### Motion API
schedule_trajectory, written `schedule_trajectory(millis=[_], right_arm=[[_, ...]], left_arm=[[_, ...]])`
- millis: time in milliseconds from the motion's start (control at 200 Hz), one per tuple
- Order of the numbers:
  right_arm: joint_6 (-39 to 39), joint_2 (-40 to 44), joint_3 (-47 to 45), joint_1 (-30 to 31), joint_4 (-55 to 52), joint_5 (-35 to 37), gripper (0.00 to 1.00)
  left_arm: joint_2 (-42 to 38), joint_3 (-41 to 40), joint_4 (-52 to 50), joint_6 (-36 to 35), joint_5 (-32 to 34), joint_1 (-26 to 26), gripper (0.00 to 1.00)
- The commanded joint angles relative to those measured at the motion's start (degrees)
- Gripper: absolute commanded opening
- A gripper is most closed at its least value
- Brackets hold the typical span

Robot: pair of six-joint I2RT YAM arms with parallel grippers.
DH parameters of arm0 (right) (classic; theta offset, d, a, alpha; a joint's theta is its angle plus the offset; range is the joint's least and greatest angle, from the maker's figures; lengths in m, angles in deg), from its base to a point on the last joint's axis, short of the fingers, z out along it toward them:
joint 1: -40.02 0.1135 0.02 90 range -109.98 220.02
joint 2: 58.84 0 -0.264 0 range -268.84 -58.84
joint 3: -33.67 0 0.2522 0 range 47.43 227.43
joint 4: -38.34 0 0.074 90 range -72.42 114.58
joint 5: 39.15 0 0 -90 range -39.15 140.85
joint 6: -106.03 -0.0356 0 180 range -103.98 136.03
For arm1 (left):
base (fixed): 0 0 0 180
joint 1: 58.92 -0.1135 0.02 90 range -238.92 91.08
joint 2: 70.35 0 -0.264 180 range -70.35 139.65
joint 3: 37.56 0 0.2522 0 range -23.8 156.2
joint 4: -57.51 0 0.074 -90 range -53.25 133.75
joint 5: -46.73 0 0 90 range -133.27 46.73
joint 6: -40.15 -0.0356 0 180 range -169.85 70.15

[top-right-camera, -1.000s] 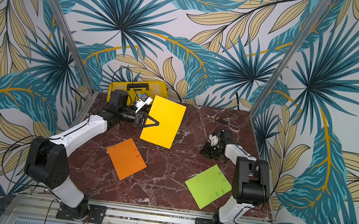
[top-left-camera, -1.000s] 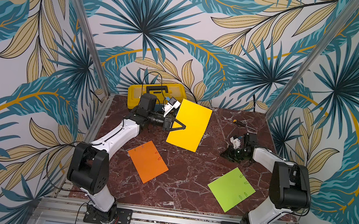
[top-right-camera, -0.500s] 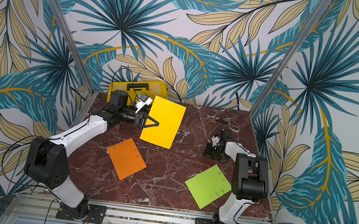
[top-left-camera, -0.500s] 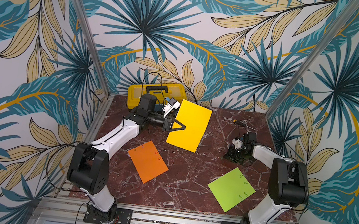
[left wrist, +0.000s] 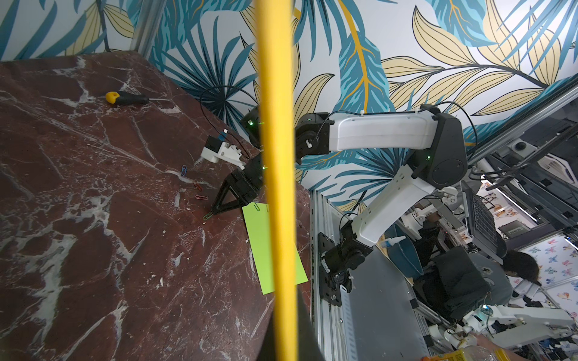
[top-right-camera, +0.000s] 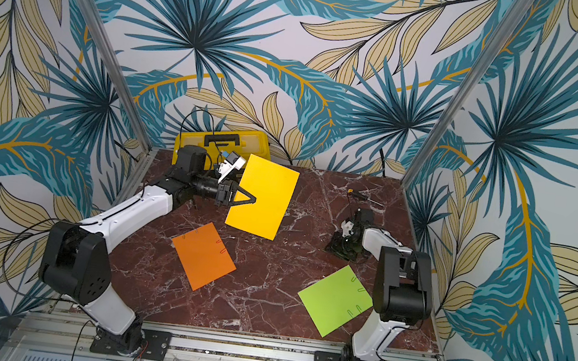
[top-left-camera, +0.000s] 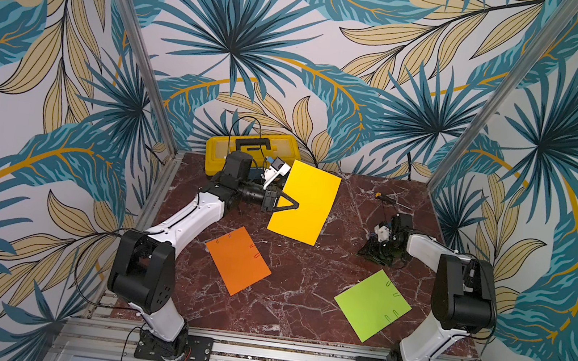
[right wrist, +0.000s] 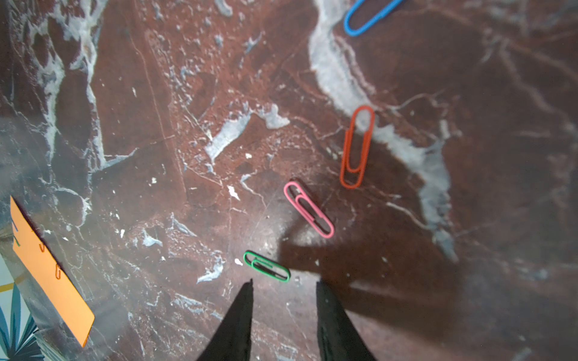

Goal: Unclip the paperclips from the documents
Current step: Place the paper clip at the center of the board.

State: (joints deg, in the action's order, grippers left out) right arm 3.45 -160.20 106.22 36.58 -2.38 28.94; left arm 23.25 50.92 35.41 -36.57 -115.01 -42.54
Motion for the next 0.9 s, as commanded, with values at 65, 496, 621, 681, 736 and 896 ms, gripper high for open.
schedule_trajectory(millis=[65, 496, 621, 681, 736, 896], right_arm=[[1.0, 2.7, 0.2, -0.2, -1.9, -0.5, 0.39], [3.8, 15.6, -0.6, 0.0, -4.0, -6.4, 0.50], [3.8, 19.9, -0.5, 0.4, -5.0, -8.6, 0.55], [3.3, 21.7, -0.6, 0.5, -5.1, -9.3, 0.58], [2.7, 23.2, -0.8, 0.8, -4.9, -10.4, 0.61], [1.2, 26.3, -1.0, 1.9, -5.0, -11.0, 0.72]], left_arm=[[-1.5, -0.8, 1.0, -1.1, 0.6, -0.3, 0.00], [5.8, 1.3, 1.1, 3.9, 10.7, -0.2, 0.00], [9.3, 2.8, 0.9, 5.3, 14.2, -0.4, 0.00], [11.3, 3.6, 0.8, 6.2, 15.6, -0.6, 0.00], [12.8, 4.2, 0.8, 6.8, 16.8, -0.7, 0.00], [17.2, 5.9, 0.6, 7.7, 19.0, -1.2, 0.00]])
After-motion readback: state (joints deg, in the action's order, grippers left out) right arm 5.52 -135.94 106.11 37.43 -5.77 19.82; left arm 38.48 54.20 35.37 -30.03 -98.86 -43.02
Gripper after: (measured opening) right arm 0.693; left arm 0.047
